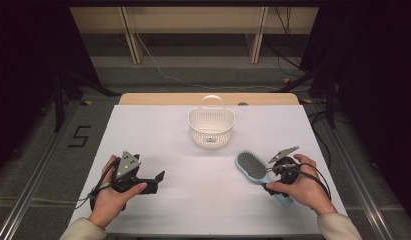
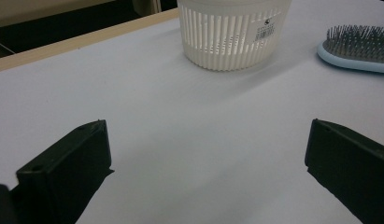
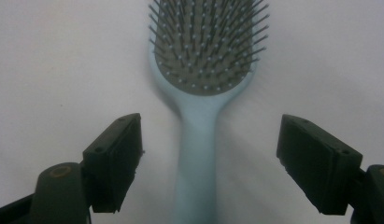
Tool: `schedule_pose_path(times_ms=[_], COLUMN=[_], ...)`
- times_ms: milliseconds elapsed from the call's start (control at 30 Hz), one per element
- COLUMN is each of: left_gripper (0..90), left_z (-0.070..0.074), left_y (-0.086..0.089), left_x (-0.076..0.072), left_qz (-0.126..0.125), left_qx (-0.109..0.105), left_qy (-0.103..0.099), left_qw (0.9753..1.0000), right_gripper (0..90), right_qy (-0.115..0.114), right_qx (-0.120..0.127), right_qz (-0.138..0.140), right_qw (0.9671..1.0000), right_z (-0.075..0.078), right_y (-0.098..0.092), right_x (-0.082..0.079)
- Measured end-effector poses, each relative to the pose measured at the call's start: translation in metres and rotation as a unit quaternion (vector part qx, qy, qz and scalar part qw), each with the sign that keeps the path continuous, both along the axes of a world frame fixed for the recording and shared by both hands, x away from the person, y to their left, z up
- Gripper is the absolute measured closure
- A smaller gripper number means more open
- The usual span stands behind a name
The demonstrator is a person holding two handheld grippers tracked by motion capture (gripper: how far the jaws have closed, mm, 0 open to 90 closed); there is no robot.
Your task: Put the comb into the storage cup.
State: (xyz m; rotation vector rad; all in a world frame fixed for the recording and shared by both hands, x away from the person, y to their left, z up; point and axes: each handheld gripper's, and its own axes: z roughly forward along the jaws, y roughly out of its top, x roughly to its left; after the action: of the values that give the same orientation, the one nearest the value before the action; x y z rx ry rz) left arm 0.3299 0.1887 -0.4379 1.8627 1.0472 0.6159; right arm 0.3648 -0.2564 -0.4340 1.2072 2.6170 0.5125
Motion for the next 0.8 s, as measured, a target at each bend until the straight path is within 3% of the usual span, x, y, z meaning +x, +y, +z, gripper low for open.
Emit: schedule_pose_path(times_ms=[167,433,800], left_gripper=[0.0,0.1,0.4], left_z=[0.0,0.0,0.0], left_y=[0.0,0.001,0.001], left_x=[0.0,0.0,0.0], left_qz=[0.0,-0.002,-0.001], left_qx=[0.0,-0.001,-0.001], left_qy=[0.001,0.0,0.001], left_qw=[1.0,1.0,1.0], right_gripper=[24.8,29.3,36.1], right_qy=[0.04,0.053,0.054], right_qx=[-0.023,-0.053,-0.058], right_qz=[0.001,-0.001,-0.006], right_qw=[0.9989,0.9972,0.9968], right_z=[-0.001,-0.006,-0.012], right_y=[0.008,0.015,0.012], right_x=[0.009,0.015,0.016])
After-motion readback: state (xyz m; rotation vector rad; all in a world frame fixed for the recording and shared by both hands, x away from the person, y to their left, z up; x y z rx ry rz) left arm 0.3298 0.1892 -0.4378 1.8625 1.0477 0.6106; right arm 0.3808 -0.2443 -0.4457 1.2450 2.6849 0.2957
